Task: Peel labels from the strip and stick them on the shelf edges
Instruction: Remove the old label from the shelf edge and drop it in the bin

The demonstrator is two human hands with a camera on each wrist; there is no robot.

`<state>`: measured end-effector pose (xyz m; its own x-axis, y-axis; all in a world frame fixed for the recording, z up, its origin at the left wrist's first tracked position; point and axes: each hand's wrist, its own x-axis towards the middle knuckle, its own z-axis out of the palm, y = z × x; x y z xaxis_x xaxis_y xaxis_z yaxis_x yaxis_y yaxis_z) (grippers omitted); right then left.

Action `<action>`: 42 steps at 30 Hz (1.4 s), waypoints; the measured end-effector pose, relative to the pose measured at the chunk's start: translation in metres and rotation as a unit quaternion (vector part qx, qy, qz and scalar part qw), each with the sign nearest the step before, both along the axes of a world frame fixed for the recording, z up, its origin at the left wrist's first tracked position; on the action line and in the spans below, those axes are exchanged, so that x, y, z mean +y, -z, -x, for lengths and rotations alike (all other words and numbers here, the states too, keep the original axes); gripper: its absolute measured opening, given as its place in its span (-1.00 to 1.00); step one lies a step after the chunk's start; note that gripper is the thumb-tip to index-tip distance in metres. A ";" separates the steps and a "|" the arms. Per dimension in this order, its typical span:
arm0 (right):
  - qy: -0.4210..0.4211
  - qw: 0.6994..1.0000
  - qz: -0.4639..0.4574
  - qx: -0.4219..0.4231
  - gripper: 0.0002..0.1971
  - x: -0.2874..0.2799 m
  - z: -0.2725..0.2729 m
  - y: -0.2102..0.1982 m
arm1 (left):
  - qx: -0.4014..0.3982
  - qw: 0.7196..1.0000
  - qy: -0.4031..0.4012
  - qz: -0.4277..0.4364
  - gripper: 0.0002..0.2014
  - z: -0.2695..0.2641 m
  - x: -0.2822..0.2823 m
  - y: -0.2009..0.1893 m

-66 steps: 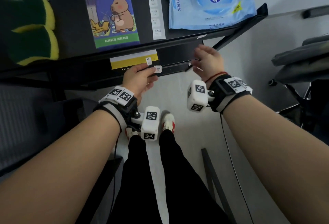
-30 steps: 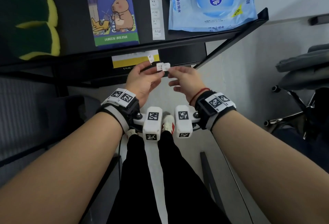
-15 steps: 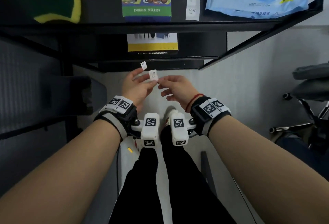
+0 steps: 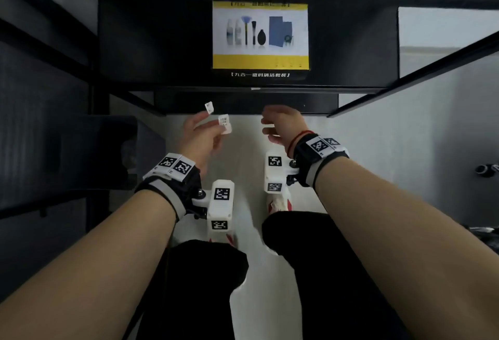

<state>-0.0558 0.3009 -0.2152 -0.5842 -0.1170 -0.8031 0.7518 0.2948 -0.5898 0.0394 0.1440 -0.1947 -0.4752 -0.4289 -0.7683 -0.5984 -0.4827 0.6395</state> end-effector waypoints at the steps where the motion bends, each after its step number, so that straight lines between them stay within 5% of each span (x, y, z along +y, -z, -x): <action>1: 0.010 1.000 0.001 0.002 -0.74 -0.006 0.006 0.015 | 0.002 1.000 -0.005 -0.009 -0.67 0.005 -0.003 0.012; 7: 0.105 0.994 0.032 0.024 -0.82 -0.031 0.040 0.096 | 0.051 0.999 0.001 -0.011 -0.75 0.042 -0.013 0.082; 12: 0.143 0.986 0.045 0.079 -0.86 -0.038 0.051 0.129 | 0.131 0.990 0.038 0.034 -0.81 0.069 -0.008 0.103; 21: 0.183 0.971 0.052 0.147 -0.88 -0.037 0.043 0.143 | 0.192 0.980 0.039 0.027 -0.84 0.090 -0.012 0.116; 26: 0.275 0.940 0.174 0.105 -0.75 -0.035 0.033 0.154 | 0.203 0.979 0.031 0.019 -0.85 0.089 -0.015 0.124; 42: 0.183 0.963 0.164 0.113 -0.87 -0.038 0.027 0.136 | 0.222 0.975 0.015 0.017 -0.80 0.079 -0.014 0.114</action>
